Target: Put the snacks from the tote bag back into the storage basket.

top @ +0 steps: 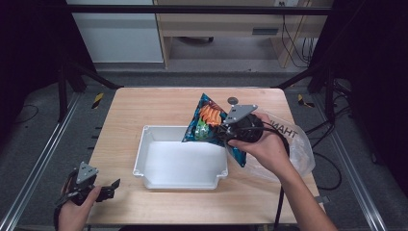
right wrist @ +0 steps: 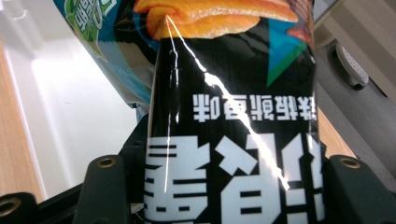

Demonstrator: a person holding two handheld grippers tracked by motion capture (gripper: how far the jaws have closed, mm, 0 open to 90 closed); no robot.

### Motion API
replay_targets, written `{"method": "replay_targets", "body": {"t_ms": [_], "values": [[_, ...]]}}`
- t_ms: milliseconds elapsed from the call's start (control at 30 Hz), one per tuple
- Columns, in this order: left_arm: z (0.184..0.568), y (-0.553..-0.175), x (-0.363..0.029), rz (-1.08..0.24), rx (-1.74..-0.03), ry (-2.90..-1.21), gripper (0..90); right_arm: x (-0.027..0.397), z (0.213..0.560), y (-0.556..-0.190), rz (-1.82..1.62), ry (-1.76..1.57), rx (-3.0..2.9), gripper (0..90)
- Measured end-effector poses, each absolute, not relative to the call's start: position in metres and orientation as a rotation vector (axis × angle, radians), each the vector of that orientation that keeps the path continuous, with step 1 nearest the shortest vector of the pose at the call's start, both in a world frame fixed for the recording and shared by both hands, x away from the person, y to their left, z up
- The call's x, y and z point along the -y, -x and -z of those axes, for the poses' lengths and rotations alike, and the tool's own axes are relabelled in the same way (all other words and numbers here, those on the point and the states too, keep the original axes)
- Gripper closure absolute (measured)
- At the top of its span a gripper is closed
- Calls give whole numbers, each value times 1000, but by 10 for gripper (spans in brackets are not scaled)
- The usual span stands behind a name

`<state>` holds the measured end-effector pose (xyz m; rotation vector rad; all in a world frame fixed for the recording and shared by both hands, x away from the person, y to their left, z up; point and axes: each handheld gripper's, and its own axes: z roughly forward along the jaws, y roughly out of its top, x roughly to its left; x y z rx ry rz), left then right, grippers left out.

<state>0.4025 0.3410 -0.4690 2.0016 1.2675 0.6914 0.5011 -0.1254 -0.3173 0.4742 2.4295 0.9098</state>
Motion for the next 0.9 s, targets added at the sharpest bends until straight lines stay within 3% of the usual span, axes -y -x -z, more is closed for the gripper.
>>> {"method": "replay_targets", "body": {"t_ms": [900], "values": [[470,-404,-341,-663,-1266,-2001,32,79,325,-505,-937,-371,-2467,415]]}}
